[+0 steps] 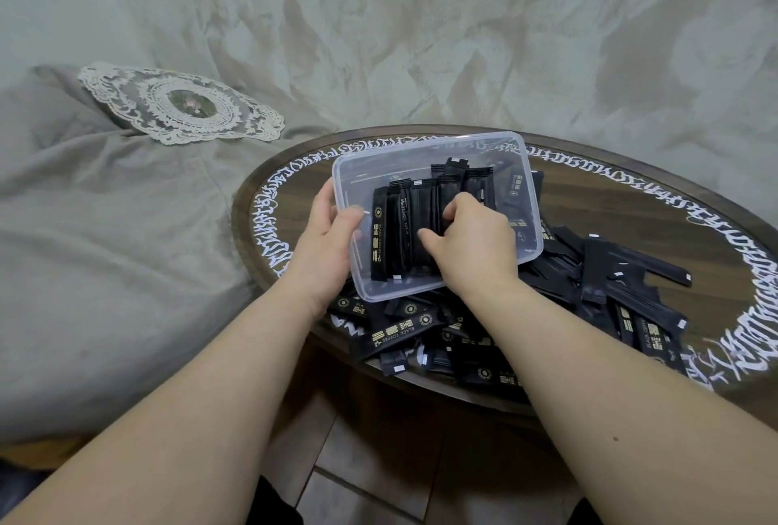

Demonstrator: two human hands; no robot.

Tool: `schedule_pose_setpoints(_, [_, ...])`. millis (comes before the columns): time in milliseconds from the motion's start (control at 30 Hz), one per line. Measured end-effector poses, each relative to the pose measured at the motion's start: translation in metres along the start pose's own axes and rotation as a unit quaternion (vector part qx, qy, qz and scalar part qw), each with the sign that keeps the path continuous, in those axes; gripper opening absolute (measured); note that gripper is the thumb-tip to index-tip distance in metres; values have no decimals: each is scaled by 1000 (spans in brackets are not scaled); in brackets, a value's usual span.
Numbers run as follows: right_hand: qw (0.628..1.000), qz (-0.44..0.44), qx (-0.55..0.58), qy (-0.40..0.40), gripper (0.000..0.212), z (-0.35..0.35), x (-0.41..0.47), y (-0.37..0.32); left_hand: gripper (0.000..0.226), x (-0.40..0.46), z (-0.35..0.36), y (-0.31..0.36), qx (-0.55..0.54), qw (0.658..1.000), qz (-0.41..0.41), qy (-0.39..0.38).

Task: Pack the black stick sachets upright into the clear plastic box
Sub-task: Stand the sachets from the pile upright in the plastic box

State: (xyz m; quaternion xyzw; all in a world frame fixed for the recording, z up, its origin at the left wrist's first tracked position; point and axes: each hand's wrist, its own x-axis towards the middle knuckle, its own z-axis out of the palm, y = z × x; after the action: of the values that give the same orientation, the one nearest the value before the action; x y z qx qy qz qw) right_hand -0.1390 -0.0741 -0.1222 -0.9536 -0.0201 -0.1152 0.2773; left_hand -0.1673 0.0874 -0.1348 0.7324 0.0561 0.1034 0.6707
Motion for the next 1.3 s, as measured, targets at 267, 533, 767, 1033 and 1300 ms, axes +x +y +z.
schedule_pose_setpoints(267, [998, -30, 15, -54, 40, 15, 7, -7, 57, -3, 10, 5, 31, 999, -11, 34])
schedule_pose_setpoints(533, [994, -44, 58, -81, 52, 25, 8, -9, 38, -4, 8, 5, 36, 998, -15, 44])
schedule_pose_setpoints(767, [999, -28, -8, -32, 39, 20, 9, -10, 39, -2, 4, 3, 44, 999, -1, 31])
schedule_pose_setpoints(1033, [989, 1, 119, -85, 72, 23, 14, -11, 41, -4, 3, 6, 32, 999, 9, 16])
schedule_pose_setpoints(1300, [989, -6, 84, -121, 52, 25, 16, -14, 58, -5, 0, 5, 3, 1000, -17, -9])
